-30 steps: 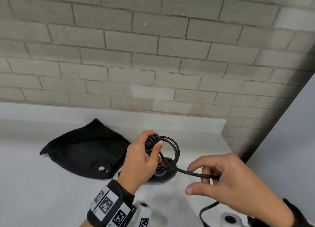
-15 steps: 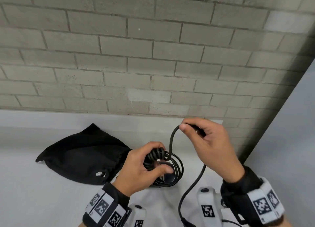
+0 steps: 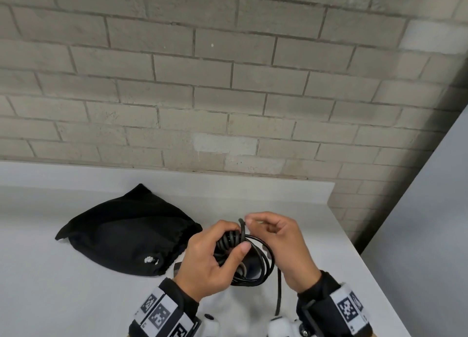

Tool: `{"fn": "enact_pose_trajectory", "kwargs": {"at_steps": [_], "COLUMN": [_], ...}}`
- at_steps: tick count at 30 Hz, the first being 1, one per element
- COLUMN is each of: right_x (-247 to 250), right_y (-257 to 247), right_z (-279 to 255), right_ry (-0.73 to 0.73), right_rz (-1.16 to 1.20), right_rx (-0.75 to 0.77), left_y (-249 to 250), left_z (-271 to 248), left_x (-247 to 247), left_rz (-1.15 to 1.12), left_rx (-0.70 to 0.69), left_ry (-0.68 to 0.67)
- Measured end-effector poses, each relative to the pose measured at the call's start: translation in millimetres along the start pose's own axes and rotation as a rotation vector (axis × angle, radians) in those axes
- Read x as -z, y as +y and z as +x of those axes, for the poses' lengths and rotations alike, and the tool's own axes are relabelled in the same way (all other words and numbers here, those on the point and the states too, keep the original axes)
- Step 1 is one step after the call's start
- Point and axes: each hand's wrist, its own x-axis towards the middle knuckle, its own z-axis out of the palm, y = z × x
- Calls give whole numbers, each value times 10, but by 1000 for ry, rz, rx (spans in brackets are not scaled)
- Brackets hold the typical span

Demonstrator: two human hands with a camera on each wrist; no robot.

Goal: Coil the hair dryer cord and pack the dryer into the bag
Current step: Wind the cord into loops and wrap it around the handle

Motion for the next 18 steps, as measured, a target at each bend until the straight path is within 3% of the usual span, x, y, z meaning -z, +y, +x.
{"fn": "enact_pose_trajectory", "kwargs": {"at_steps": [3, 7, 12, 18], "right_x": [-25, 39, 113, 188], "right_y": [66, 121, 71, 66], "right_z": [-132, -312, -404, -362], "right_ry": [-85, -204, -302, -323], "right_rz": [13, 175, 273, 101], "right_rx": [39, -30, 86, 93], "left_y": [11, 18, -5, 38], "left_z": [7, 15, 17, 52], "left_x": [-10, 0, 21, 54], "left_rz": [9, 49, 98, 104], "left_rx": [18, 59, 106, 151], "left_ry": [14, 41, 80, -22]}}
